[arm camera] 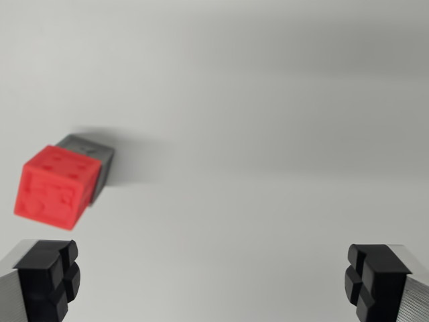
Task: Destack cube
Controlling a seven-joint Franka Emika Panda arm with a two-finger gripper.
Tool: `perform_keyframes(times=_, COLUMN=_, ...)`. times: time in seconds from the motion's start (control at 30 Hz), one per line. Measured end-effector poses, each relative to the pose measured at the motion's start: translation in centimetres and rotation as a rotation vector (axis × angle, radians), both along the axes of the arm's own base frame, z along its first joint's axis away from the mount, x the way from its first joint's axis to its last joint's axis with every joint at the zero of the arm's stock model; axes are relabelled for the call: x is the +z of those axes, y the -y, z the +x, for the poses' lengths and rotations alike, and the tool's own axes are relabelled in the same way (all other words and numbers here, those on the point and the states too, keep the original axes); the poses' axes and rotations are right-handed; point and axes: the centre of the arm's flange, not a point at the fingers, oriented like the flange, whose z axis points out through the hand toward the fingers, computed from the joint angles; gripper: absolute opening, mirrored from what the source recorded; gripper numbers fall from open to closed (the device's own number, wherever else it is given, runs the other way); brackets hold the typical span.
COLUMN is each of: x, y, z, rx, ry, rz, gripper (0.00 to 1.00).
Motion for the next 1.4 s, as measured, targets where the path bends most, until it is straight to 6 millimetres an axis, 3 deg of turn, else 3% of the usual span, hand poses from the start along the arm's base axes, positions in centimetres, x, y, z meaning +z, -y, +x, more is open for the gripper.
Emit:
perform_keyframes(times=0.77, x=-0.6, y=-0.6, z=-0.3, rx=-0.013, ry=-0.001, rz=-0.001, gripper=1.0)
perform_keyframes(times=1.4, x=-3.0, y=-3.7, z=-2.3, rx=-0.087, ry=0.017, rz=0.004, gripper=1.0)
